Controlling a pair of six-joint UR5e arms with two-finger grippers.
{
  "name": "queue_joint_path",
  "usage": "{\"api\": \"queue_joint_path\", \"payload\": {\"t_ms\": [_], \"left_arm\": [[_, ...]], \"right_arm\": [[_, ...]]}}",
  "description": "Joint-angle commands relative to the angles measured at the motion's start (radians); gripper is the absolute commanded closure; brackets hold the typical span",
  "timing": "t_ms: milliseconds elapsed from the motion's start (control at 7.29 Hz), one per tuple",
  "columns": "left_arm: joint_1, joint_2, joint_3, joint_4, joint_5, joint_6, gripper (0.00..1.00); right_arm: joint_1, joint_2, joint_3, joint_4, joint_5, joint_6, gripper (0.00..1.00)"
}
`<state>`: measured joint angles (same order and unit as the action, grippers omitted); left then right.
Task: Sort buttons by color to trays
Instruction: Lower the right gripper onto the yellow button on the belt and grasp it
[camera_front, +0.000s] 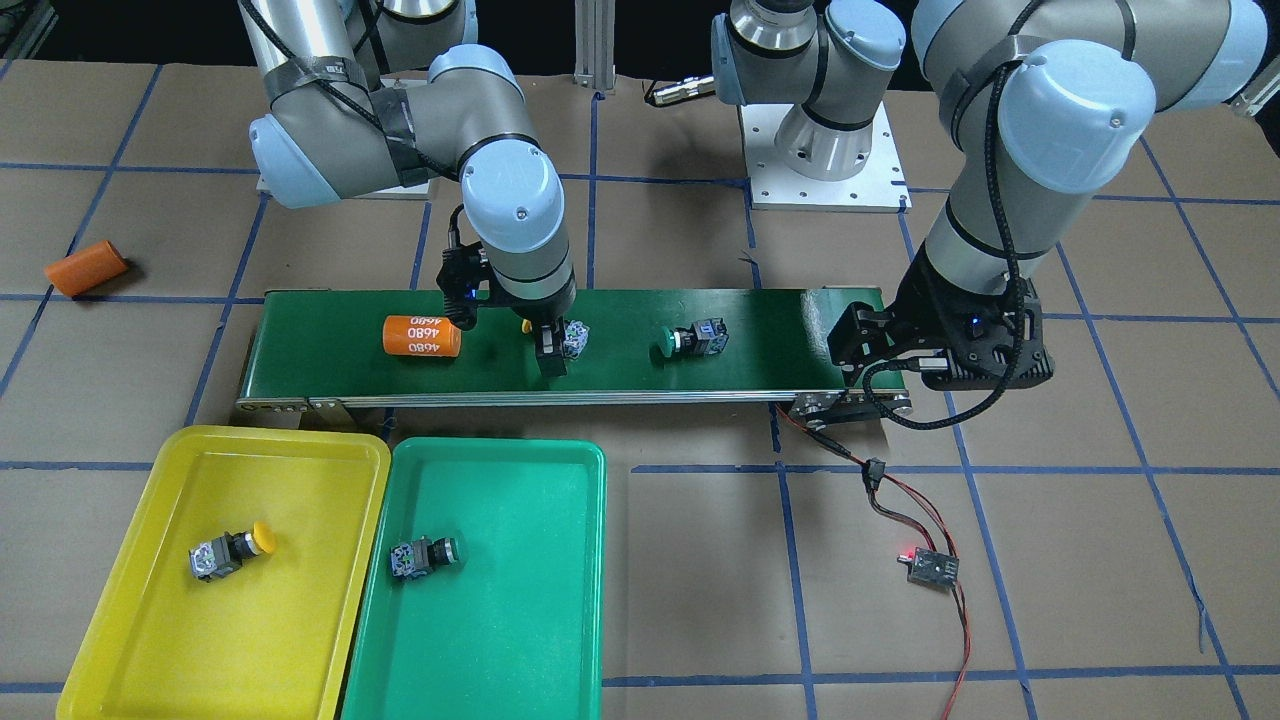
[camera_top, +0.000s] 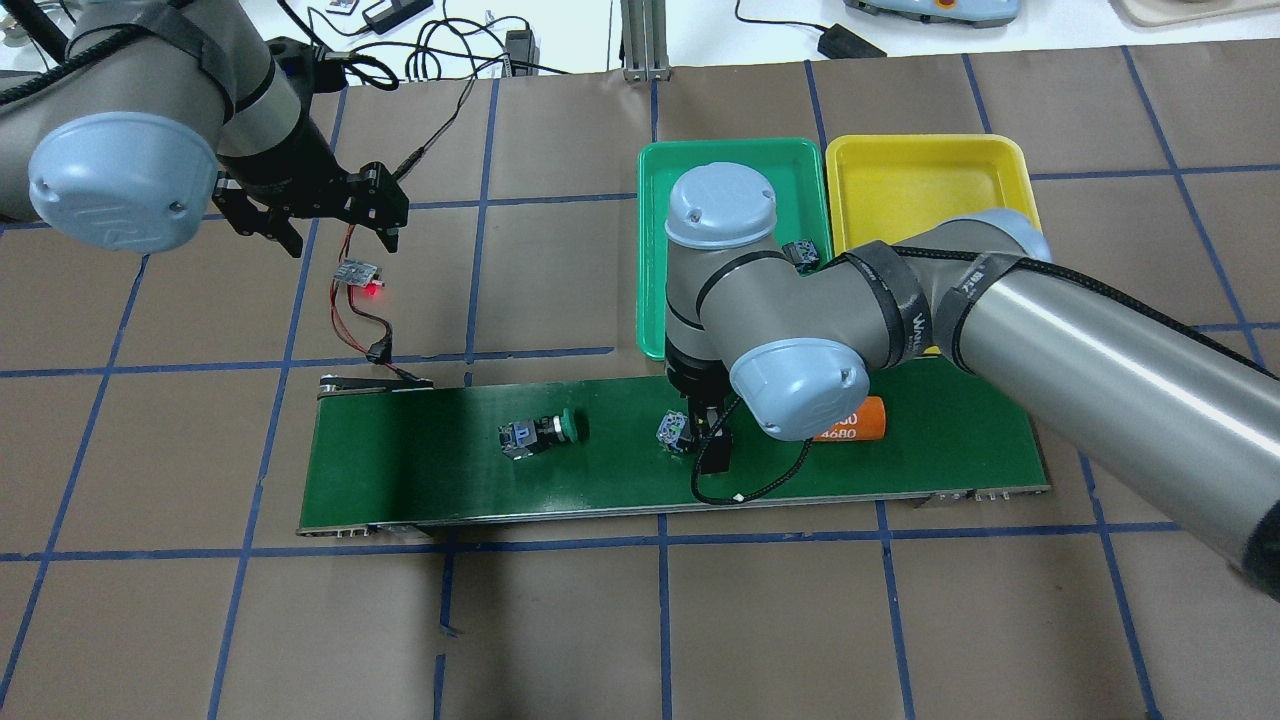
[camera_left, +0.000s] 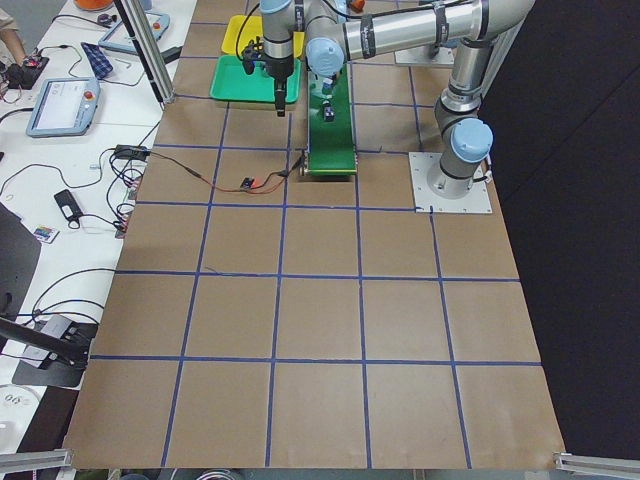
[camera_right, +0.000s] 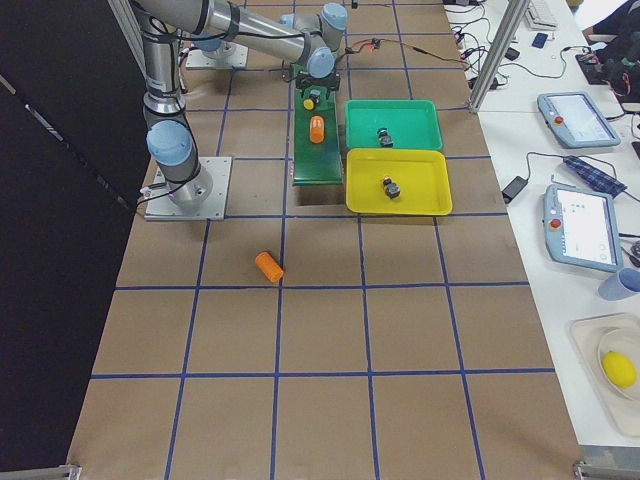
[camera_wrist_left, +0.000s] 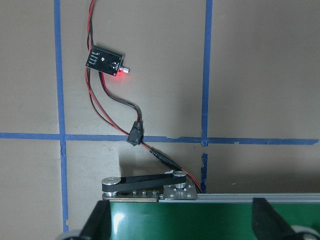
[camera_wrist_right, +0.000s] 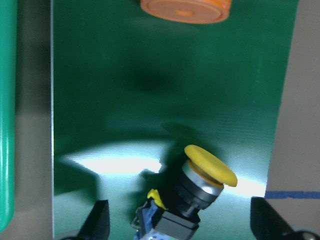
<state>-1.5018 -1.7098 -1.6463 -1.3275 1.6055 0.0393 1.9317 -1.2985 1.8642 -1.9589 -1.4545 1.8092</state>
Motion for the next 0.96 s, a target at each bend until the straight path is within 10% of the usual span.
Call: {"api": "queue_joint_path", "payload": {"t_ms": [0, 411, 823], "left_arm": [[0.0, -0.002, -0.001, -0.001, 0.001, 0.001, 0.0], [0.002, -0.002, 0.003, 0.002, 0.002, 0.001, 0.0], [0.002, -0.002, 0.011, -0.004, 0.007, 0.002, 0.0]], "right_arm": [[0.0, -0.002, 0.026, 0.0, -0.001, -0.008, 0.0], [-0.013, -0.005, 0.027, -0.005, 0.0, -0.089, 1.0], [-0.025, -0.041, 0.003, -0.011, -0.02, -0.165, 1.0]]}}
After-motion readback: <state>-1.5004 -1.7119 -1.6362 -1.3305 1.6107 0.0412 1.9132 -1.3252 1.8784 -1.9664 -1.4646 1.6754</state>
